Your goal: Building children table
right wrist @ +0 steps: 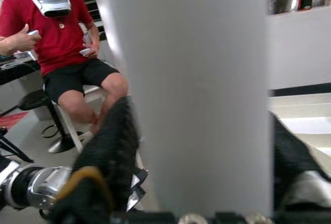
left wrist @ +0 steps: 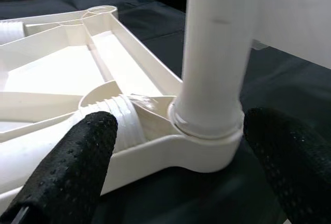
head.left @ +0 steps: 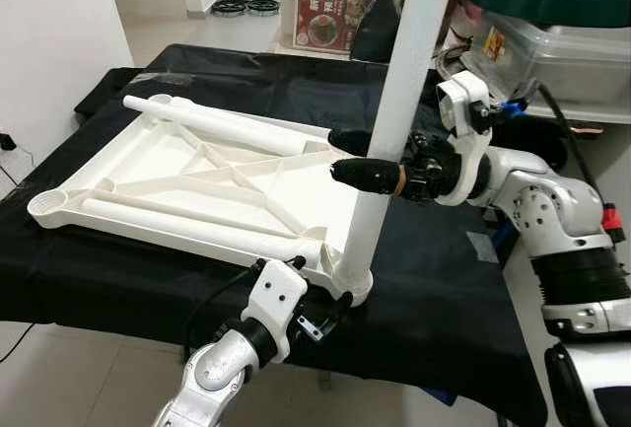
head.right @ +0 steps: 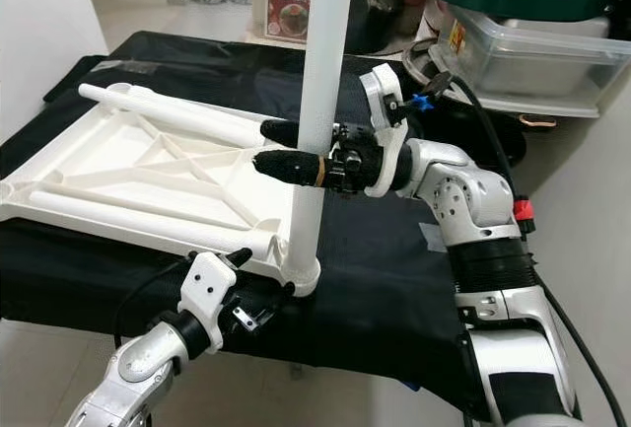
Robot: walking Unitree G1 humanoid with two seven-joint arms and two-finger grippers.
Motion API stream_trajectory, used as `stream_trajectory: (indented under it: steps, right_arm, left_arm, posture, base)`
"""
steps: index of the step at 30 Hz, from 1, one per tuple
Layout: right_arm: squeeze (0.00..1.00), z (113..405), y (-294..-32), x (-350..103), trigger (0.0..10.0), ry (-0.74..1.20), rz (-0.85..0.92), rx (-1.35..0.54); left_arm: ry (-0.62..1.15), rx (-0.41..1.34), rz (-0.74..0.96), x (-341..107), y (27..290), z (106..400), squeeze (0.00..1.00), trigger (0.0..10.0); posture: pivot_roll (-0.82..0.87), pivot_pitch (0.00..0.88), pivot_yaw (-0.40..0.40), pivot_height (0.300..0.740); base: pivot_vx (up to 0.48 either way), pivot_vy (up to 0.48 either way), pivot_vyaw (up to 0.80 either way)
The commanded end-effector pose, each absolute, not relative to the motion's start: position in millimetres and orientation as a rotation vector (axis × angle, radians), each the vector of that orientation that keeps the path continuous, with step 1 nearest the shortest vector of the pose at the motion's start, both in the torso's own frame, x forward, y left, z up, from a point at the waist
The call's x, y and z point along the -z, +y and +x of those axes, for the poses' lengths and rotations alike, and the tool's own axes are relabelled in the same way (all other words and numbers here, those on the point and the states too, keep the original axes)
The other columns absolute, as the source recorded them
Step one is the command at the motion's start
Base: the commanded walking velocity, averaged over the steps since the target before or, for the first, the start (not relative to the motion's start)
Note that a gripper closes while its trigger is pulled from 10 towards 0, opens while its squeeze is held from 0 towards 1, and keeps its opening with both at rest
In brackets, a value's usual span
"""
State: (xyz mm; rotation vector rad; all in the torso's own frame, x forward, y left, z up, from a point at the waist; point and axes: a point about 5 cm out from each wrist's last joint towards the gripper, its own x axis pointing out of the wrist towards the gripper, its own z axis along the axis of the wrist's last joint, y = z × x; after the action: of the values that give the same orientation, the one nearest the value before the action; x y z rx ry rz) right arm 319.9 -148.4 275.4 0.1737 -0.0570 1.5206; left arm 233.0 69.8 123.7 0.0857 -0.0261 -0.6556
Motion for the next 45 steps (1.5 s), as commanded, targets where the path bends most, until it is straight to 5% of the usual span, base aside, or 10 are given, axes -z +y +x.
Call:
stream_trajectory:
  steps: [1,10,16,24,25,32,33,41,44,45]
  right_arm:
    - [0.00,318,-148,-273,0.0,-0.040,0.165,-1.539]
    - [0.00,333,-148,-268,0.0,-0.034,0.086,-1.386]
    - [0.00,408,-187,-246,0.0,0.111,-0.009,-0.205]
    - [0.00,407,-205,-237,0.0,0.146,0.083,0.141]
    - [0.00,408,-198,-238,6.7,0.140,0.106,0.114]
    - [0.00,415,-164,-246,10.0,0.101,0.155,-0.073]
    - [1.00,416,-159,-248,10.0,0.097,0.154,-0.104]
    - [1.00,403,-125,-262,10.0,0.077,0.210,-0.574]
    - [0.80,394,-121,-266,10.0,0.068,0.192,-0.724]
    - [0.00,383,-119,-270,10.0,0.046,0.156,-0.862]
  left_arm:
    - [-0.007,0.660,0.102,-119,70,231,0.00,10.0]
    - [-0.010,0.663,0.106,-119,70,231,0.00,10.0]
    - [-0.010,0.664,0.108,-119,69,232,0.00,10.0]
    - [-0.012,0.660,0.110,-120,69,232,0.00,10.0]
    - [-0.013,0.659,0.109,-120,69,232,0.00,10.0]
    - [-0.013,0.660,0.108,-120,69,232,0.00,10.0]
    - [-0.013,0.661,0.107,-120,69,232,0.00,10.0]
    - [-0.014,0.656,0.105,-120,69,232,0.00,10.0]
    - [-0.014,0.656,0.105,-121,69,232,0.00,10.0]
    - [-0.014,0.656,0.104,-121,69,233,0.00,10.0]
  posture:
    - [0.13,0.025,-0.085,0.740]
    - [0.13,0.020,-0.086,0.740]
    - [0.13,0.022,-0.087,0.740]
    - [0.13,0.029,-0.089,0.740]
    - [0.13,0.032,-0.084,0.740]
    - [0.13,0.033,-0.086,0.740]
    - [0.13,0.034,-0.087,0.740]
    - [0.13,0.037,-0.086,0.740]
    - [0.13,0.036,-0.090,0.740]
    - [0.13,0.036,-0.090,0.740]
  base:
    - [0.000,0.000,0.00]
    - [0.000,0.000,0.00]
    - [0.000,0.000,0.00]
    - [0.000,0.000,0.00]
    - [0.000,0.000,0.00]
    - [0.000,0.000,0.00]
    - [0.000,0.000,0.00]
    - [0.000,0.000,0.00]
    - [0.000,0.000,0.00]
    - [0.000,0.000,0.00]
